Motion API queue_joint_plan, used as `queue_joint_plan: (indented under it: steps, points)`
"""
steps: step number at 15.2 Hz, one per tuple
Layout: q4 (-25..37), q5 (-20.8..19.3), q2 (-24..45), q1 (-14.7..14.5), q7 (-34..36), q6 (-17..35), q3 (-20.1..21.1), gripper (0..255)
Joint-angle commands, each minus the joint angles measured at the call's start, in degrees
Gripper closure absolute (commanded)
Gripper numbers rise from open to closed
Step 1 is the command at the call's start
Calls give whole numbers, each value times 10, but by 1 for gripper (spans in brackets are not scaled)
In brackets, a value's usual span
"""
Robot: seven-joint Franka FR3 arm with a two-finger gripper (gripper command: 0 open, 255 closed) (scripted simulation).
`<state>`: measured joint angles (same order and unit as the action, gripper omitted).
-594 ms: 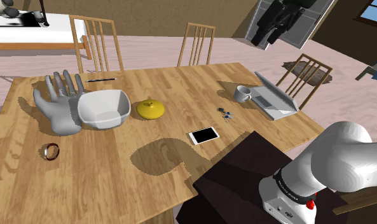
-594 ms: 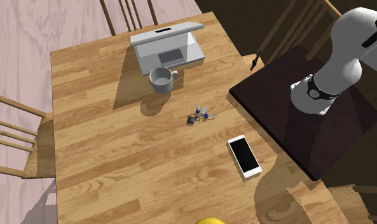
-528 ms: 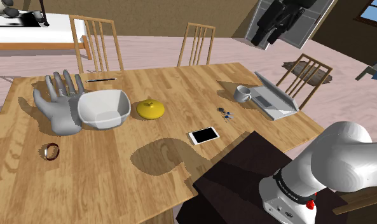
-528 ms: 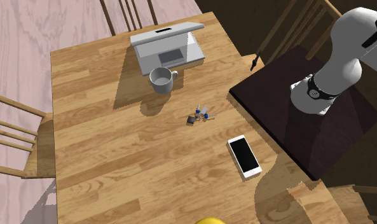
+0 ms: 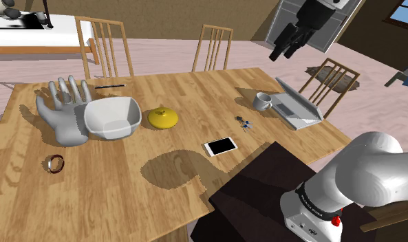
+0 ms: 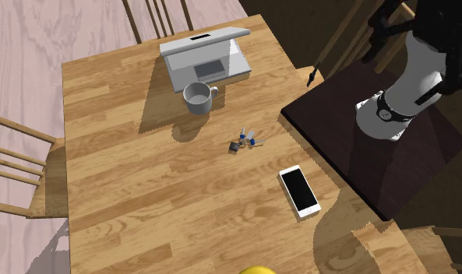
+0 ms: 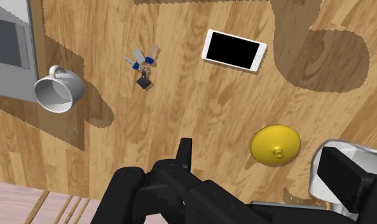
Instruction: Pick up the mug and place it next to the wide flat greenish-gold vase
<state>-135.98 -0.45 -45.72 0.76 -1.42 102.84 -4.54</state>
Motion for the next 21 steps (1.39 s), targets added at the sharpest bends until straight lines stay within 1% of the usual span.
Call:
queue_joint_plan:
  steps: [1,7,13,17,21]
  points:
    - [-19,-10,6,7,-25,24,-23,0]
    - [-45,-34,59,23,-94,98,-92,0]
    - [-45,-43,140,29,-169,174,-165,0]
    - [-30,-32,208,25,-224,222,-216,0]
    - [-4,-1,286,14,-290,265,-269,0]
